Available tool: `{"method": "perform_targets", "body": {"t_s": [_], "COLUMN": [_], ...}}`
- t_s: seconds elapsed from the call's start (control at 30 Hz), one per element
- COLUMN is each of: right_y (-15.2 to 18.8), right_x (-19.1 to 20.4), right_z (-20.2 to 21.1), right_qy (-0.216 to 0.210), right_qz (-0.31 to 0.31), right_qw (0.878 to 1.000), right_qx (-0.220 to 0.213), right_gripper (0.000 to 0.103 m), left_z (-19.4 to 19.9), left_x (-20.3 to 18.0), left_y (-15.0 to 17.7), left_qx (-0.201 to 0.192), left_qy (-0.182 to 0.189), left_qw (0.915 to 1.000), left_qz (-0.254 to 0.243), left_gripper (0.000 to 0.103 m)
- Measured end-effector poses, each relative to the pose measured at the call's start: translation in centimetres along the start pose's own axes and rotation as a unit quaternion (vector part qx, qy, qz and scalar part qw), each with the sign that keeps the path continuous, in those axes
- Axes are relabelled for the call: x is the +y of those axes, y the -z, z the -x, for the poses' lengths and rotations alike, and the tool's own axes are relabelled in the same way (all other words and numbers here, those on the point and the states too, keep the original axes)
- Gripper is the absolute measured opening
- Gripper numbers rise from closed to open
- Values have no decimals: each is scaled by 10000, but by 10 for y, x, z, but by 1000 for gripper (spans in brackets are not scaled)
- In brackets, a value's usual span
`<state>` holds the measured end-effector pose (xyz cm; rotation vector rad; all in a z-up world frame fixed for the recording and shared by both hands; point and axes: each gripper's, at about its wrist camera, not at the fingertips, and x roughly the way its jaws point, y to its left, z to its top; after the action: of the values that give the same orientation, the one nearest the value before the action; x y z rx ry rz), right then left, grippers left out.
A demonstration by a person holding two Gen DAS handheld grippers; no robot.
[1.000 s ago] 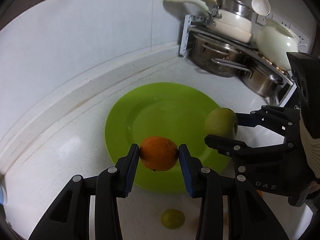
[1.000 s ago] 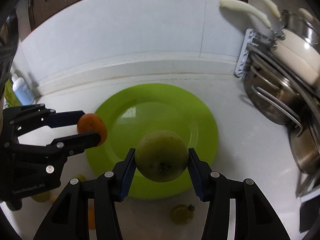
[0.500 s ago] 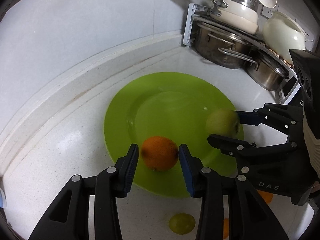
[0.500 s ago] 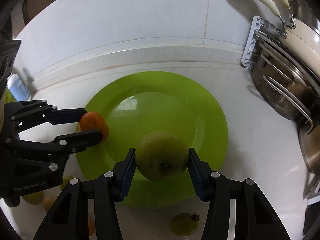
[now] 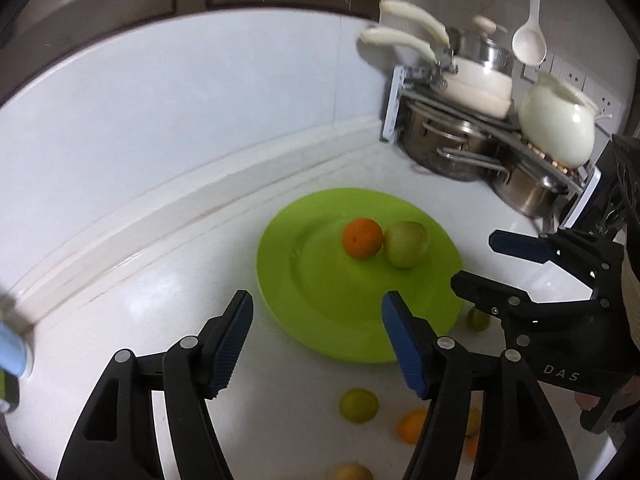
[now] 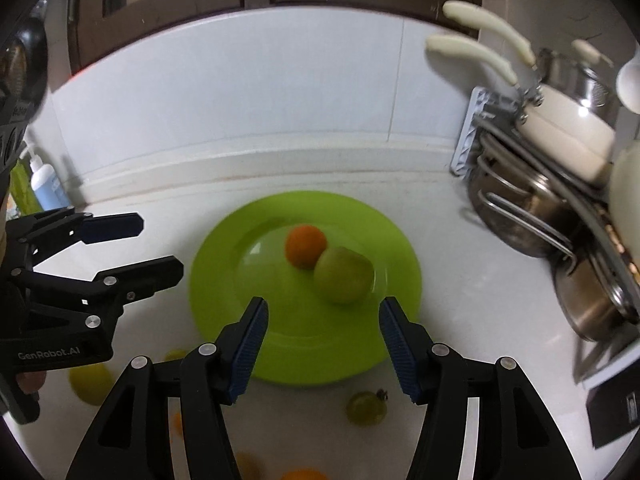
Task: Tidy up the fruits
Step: 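Open the left tool onto the plate while the right tool releases the apple beside it, then lift both open tools away from the plate toward the loose fruits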
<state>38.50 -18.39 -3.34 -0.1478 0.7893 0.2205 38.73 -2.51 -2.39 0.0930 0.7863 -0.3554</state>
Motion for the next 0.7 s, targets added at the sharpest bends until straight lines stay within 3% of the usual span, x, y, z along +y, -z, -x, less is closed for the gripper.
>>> {"method": "perform_targets", "body": {"t_s": [0.37,0.7], "right_y": [17,39], "right_x": [19,37], "right_z": [66,106], "right_qy": [269,477], "right_qz": [-260,-607], "right_qw": [9976,9935], "right_qx": [-578,-836], "right_gripper": [77,81], "left_z": [75,128], "left_x": [0,4], "left_y": [27,54], "left_qx": [-601,-1083], "left_qy": [-309,-625], "left_qw": [9974,9908], "left_qz": [243,524], "left_gripper": [85,97]}}
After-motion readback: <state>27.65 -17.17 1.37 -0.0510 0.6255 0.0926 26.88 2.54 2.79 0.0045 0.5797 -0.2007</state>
